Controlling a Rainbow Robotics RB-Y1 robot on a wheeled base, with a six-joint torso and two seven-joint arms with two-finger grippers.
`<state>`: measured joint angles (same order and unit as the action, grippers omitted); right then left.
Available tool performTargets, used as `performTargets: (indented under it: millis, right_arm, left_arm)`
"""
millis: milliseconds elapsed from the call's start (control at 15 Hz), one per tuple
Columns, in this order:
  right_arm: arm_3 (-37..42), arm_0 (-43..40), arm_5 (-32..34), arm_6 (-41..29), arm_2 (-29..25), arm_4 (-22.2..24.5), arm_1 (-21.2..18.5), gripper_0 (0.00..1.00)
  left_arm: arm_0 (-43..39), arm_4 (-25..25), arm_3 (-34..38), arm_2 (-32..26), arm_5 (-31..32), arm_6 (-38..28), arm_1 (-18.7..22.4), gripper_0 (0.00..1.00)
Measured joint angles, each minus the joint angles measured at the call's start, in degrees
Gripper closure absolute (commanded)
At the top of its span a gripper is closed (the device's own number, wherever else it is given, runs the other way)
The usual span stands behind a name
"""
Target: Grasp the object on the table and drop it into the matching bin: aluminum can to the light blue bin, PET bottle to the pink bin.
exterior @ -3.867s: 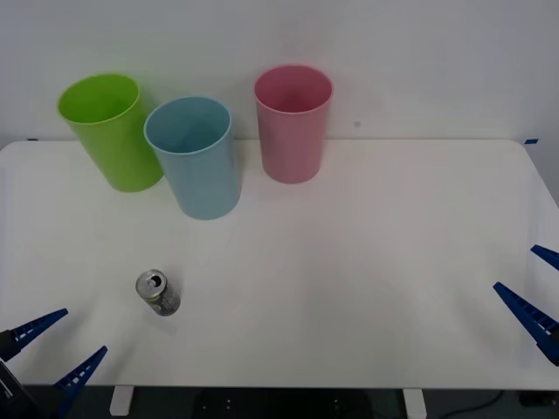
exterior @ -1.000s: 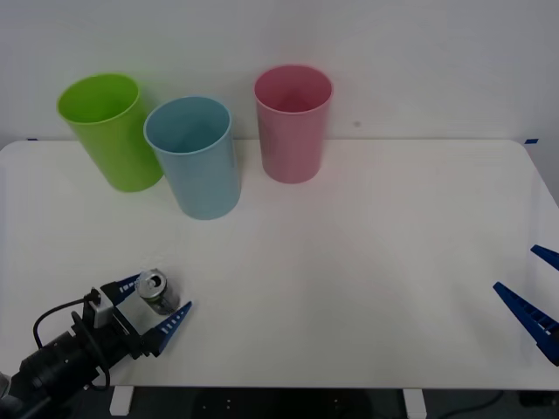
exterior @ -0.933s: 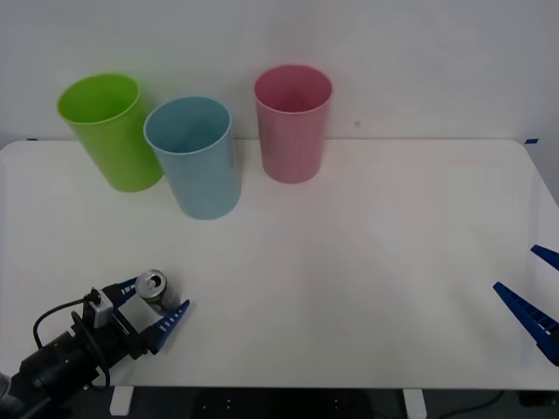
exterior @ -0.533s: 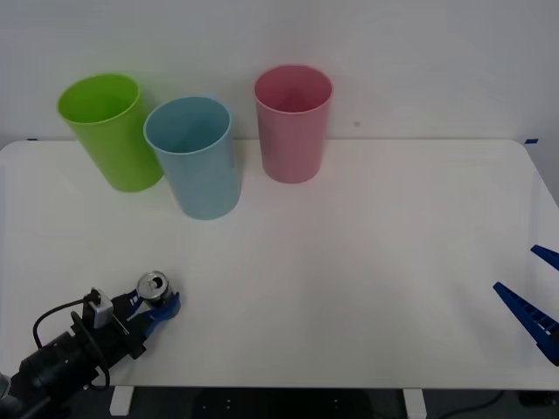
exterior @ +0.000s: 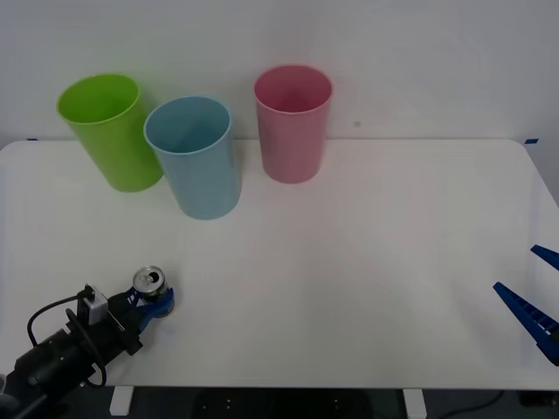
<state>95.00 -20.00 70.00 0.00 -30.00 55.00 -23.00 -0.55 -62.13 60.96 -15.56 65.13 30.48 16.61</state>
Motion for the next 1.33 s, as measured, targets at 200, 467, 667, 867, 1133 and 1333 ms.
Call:
performTargets:
  millis: [200, 467, 667, 867, 1133, 1333]
  right_arm:
    - [0.00, 0.00, 0.00, 0.00, 0.00, 0.00, 0.00, 0.00]
    - [0.00, 0.00, 0.00, 0.00, 0.00, 0.00, 0.00, 0.00]
    - [0.00, 0.00, 0.00, 0.01, 0.00, 0.00, 0.00, 0.00]
    - [0.00, 0.00, 0.00, 0.01, 0.00, 0.00, 0.00, 0.00]
    - [0.00, 0.00, 0.00, 0.00, 0.00, 0.00, 0.00, 0.00]
    - [0.00, 0.00, 0.00, 0.00, 0.00, 0.00, 0.00, 0.00]
  left_arm:
    - [-0.12, 1.25, 1.79, -0.38, 0.00, -0.85, 0.00, 1.00]
    - [-1.80, 3.39, 7.44, -0.58, 0.00, -3.81, 0.00, 1.00]
    - [-4.10, 3.41, 14.06, -1.20, -0.28, -9.54, 0.00, 1.00]
    - [-6.17, 3.46, 20.47, -1.77, -1.66, -14.48, 0.00, 1.00]
    - [-8.34, 3.50, 27.15, -2.27, -3.91, -19.52, 0.00, 1.00]
    - [-8.84, 4.06, 30.57, -2.25, -5.93, -21.00, 0.00, 1.00]
